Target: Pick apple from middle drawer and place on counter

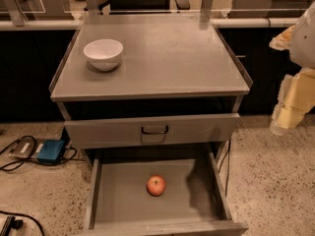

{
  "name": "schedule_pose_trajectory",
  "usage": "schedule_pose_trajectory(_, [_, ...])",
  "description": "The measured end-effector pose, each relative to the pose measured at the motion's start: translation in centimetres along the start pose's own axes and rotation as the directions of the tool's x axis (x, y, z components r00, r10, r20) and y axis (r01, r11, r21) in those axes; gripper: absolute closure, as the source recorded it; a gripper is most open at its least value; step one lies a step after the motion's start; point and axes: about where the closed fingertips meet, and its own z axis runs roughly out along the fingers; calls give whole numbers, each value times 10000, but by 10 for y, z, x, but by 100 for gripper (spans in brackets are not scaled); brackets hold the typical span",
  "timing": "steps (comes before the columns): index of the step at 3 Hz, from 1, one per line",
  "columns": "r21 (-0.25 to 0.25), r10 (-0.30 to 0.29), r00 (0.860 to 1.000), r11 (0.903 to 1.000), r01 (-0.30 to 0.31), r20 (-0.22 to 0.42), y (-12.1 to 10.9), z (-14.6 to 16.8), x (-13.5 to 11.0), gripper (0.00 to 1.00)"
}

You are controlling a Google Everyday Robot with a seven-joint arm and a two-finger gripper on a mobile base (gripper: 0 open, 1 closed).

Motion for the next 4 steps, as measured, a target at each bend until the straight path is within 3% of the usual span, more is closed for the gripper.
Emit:
schedule_pose_trajectory(1, [25,10,10000,10000,-10,62,-1,0,0,0])
schedule_pose_trajectory(2, [-495,192,9981,9986,-163,584,9,19,2,0])
schedule_pose_trajectory(3, [-1223,619,9870,9915,-439,1482,26,54,9,0])
schedule_pose_trajectory(4, [-1764,1032,9603,9826,-580,2593,45,105,19,0])
